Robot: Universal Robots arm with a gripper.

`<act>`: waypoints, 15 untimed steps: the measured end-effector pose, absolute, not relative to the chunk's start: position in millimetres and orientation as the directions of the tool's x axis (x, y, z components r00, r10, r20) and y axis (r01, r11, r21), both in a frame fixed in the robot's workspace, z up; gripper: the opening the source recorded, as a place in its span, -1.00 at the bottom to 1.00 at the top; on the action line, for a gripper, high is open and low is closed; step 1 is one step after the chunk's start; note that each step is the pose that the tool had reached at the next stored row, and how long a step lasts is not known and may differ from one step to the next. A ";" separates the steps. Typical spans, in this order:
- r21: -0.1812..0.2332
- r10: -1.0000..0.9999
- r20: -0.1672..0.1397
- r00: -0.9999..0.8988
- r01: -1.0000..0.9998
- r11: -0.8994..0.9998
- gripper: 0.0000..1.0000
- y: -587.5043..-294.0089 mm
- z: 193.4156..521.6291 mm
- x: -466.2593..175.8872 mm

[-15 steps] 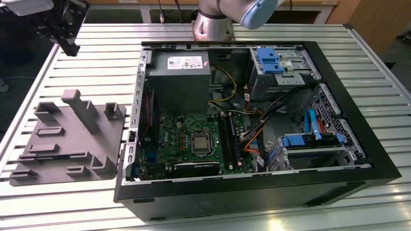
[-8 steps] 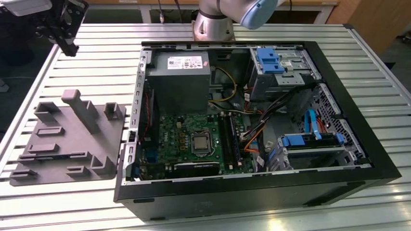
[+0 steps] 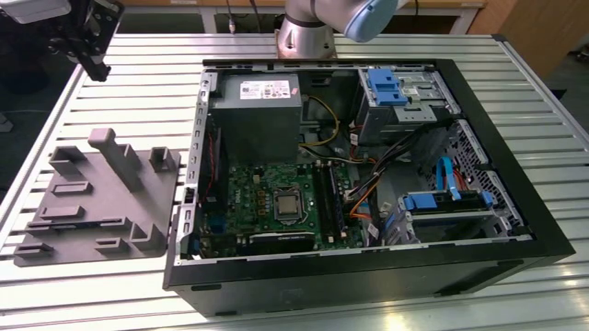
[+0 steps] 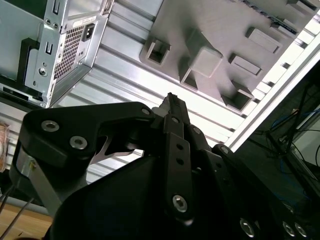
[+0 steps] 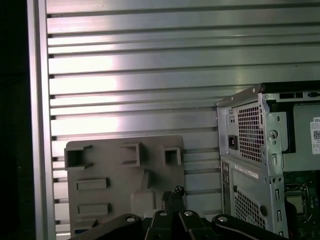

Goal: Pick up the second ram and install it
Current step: 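Reach for the second ram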

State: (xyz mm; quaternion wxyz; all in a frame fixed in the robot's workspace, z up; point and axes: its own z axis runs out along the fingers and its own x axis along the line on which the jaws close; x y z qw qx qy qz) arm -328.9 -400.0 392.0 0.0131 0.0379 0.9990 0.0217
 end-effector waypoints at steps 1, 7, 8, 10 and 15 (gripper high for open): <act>0.044 0.076 -0.024 -0.997 0.075 0.996 -0.79 -400.1 391.9 -329.2; 0.044 0.076 -0.024 -0.997 0.075 0.996 -0.79 -400.4 391.8 -331.5; 0.044 0.076 -0.025 -0.997 0.075 0.996 -0.79 -400.5 391.8 -331.9; 0.044 0.076 -0.024 -0.997 0.075 0.996 -0.79 -400.5 391.8 -332.5; 0.044 0.076 -0.024 -0.997 0.075 0.996 -0.79 -400.8 391.7 -334.3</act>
